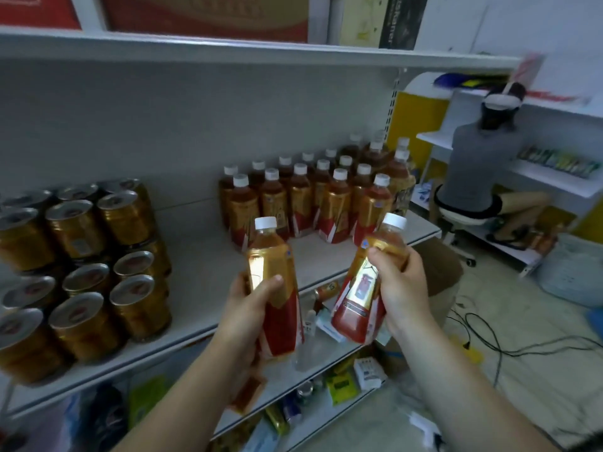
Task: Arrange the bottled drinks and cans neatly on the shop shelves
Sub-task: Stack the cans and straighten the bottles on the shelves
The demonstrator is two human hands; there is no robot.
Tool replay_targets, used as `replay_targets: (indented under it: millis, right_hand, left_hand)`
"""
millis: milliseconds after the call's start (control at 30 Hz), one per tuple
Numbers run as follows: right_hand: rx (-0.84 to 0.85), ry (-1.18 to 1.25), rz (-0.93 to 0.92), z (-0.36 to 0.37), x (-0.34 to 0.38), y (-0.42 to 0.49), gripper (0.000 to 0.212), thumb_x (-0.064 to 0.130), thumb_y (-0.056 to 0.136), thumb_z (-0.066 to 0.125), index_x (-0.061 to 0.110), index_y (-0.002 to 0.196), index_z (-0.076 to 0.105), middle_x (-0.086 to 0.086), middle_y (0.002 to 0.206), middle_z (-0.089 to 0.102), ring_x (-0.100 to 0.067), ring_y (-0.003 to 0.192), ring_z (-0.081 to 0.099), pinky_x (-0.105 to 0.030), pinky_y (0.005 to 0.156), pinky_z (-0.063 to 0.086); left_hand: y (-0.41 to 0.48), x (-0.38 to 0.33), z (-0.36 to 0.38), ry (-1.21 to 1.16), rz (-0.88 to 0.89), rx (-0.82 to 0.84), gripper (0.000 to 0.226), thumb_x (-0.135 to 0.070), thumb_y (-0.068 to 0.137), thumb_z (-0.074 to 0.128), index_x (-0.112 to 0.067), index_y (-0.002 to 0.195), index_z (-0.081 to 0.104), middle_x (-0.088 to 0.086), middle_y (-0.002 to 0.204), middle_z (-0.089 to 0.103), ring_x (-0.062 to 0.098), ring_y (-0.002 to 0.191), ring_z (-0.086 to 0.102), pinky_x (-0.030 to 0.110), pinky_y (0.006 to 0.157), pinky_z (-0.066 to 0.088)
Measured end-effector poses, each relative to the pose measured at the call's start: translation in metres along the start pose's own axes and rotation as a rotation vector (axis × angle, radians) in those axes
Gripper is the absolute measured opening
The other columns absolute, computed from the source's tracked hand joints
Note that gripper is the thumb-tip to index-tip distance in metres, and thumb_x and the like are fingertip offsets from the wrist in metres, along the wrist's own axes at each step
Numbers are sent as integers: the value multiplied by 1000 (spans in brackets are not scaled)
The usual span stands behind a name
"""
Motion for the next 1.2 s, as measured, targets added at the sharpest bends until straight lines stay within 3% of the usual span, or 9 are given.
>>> replay_targets:
  millis: [100,200,333,433,600,833,967,1067,1200]
  right_hand:
    - [9,-162,-140,13,1,48,52,26,80,75,32,121,44,4,109,60,-16,97,62,-31,72,50]
    - [19,-332,-286,30,-2,98,66,30,76,79,35,130,41,12,117,55,-7,105,53,-30,89,42]
    - [-2,-510,-436,39,-13,150,71,40,72,77,41,130,37,5,132,48,-12,119,46,-39,104,40]
    - [-28,-641,-497,34,-25,162,86,54,68,75,31,139,33,-6,143,37,-27,132,36,-48,111,32]
    - [103,-755,-604,11,-37,166,105,36,69,84,37,146,12,-14,144,28,-30,133,31,-39,103,33]
    - [125,-897,-793,21,-38,178,112,38,62,88,8,147,22,-6,139,21,-33,130,24,-60,94,42]
    - [82,-1092,-817,-12,-47,188,118,53,57,85,5,147,24,-26,141,32,-46,127,35,-64,94,38]
    - [169,-1002,-773,-18,-49,205,128,51,61,84,10,151,2,-30,153,16,-46,140,18,-66,105,29]
    - [290,-857,-760,-13,-58,212,125,44,71,79,21,150,-14,-30,156,4,-43,144,8,-54,112,19]
  left_hand:
    - [42,-6,11,55,112,-38,46,-14,79,72,-29,116,49,2,104,65,19,90,65,37,76,52]
    - [87,-9,22,146,156,-34,70,-9,70,78,-28,127,42,-2,108,63,17,98,62,39,85,51]
    - [127,-5,38,294,197,-71,73,-16,67,80,-37,120,34,-2,106,60,26,91,64,38,59,54]
    - [141,-3,47,359,251,-104,72,-15,70,81,-37,116,30,-9,101,57,17,90,61,42,70,56]
    - [151,5,57,453,299,-110,87,-17,74,79,-32,139,24,-8,117,53,14,109,53,37,91,47]
    - [149,10,85,483,343,-216,83,-13,78,74,-21,143,21,-4,118,51,14,110,49,31,89,41]
    - [149,13,84,575,288,-248,88,-8,72,78,-34,134,21,-17,102,53,15,97,57,30,76,49]
    - [149,15,85,582,294,-291,88,-4,73,76,-26,137,21,-16,103,53,15,101,54,26,77,45]
    - [149,19,95,574,284,-345,94,-12,74,78,-24,143,15,-5,117,52,16,106,51,31,84,44]
Point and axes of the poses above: each hand's wrist, its own y-axis towards the middle knuckle, its own z-axis out of the palm, x = y × z, the point moved 5 cm from there along y, towards the middle knuckle
